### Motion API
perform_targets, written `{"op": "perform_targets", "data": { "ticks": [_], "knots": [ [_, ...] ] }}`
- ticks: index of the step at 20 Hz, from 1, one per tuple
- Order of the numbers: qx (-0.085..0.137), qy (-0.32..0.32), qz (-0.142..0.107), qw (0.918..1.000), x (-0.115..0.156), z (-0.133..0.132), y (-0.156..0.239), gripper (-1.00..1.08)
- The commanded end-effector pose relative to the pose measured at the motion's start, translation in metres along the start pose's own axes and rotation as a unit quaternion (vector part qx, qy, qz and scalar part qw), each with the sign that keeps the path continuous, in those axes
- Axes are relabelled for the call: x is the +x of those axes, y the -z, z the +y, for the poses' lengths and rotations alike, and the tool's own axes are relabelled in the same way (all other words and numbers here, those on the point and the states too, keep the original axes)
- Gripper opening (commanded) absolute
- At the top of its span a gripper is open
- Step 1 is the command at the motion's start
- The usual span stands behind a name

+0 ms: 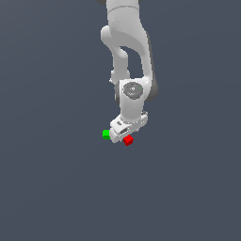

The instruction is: Stack the red cube on top of the green cube.

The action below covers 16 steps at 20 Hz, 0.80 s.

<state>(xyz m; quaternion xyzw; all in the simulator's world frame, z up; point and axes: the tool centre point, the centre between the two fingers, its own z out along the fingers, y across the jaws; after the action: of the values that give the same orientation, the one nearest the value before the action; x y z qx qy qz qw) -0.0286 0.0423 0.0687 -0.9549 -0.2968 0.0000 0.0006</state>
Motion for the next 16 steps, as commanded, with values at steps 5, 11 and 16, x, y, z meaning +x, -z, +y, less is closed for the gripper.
{"op": "perform_targets", "data": {
  "ticks": [5, 11, 16],
  "knots": [
    [-0.001, -0.005, 0.0, 1.0, 0.0, 0.002, 0.001, 1.0],
    [0.0, -0.004, 0.0, 1.0, 0.0, 0.001, -0.007, 1.0],
    [-0.001, -0.004, 0.0, 1.0, -0.001, 0.001, -0.03, 1.0]
  ]
}}
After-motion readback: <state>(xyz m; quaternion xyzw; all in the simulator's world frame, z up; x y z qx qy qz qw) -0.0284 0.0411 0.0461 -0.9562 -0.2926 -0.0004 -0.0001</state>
